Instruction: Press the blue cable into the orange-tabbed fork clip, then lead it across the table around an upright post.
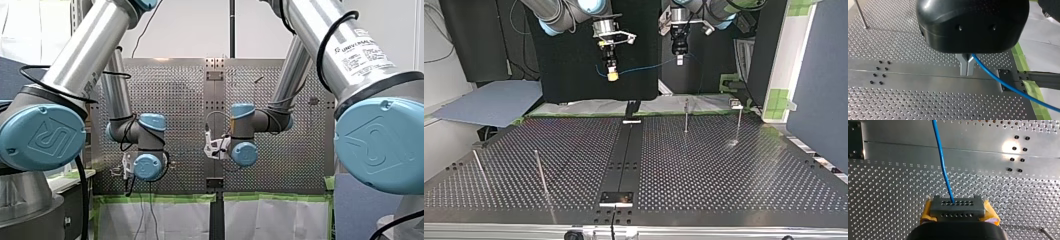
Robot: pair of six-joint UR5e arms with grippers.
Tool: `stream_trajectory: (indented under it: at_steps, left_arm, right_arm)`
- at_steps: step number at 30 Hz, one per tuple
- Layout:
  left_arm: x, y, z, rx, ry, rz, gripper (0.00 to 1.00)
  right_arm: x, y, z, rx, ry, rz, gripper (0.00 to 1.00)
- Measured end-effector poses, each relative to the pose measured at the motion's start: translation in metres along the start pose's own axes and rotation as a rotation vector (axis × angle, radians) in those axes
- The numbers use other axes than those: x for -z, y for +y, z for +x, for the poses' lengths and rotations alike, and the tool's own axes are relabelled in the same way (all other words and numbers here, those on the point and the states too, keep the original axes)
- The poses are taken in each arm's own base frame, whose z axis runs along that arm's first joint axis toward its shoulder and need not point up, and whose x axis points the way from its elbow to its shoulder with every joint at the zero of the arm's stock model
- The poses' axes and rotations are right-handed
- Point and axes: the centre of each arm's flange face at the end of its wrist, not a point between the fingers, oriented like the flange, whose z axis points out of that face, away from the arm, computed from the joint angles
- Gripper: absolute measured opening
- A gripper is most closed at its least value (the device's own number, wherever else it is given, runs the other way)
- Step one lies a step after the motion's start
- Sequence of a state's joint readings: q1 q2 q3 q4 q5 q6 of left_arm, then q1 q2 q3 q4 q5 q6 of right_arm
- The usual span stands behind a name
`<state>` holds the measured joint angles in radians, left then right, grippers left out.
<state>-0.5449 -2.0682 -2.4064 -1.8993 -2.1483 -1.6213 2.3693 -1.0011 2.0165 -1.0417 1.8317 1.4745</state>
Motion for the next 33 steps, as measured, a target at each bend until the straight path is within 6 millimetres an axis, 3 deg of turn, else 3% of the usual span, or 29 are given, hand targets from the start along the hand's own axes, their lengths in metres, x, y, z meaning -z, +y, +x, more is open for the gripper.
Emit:
stream_trajectory:
  at_steps: [5, 12, 16, 25, 29, 33]
  left_arm:
    - [0.000, 0.000, 0.000, 0.000, 0.000, 0.000, 0.00]
    - [0.000, 0.000, 0.000, 0.000, 0.000, 0.000, 0.00]
    - [0.000, 0.000, 0.000, 0.000, 0.000, 0.000, 0.00]
    - [0.000, 0.000, 0.000, 0.000, 0.000, 0.000, 0.00]
    - [0.001, 0.005, 0.005, -0.017, 0.011, 0.000, 0.00]
    - [0.007, 0.020, 0.017, -0.067, 0.043, -0.001, 0.00]
  right_arm:
    - [0.000, -0.005, -0.003, -0.008, -0.009, 0.001, 0.00]
    - [0.004, -0.037, -0.023, -0.021, -0.075, 0.005, 0.00]
    - [0.013, -0.045, -0.046, 0.003, -0.142, -0.013, 0.00]
    - [0.027, -0.040, -0.091, 0.045, -0.230, -0.063, 0.00]
    - [0.027, -0.040, -0.094, 0.046, -0.235, -0.066, 0.00]
    - [0.015, -0.042, -0.076, 0.021, -0.212, -0.080, 0.00]
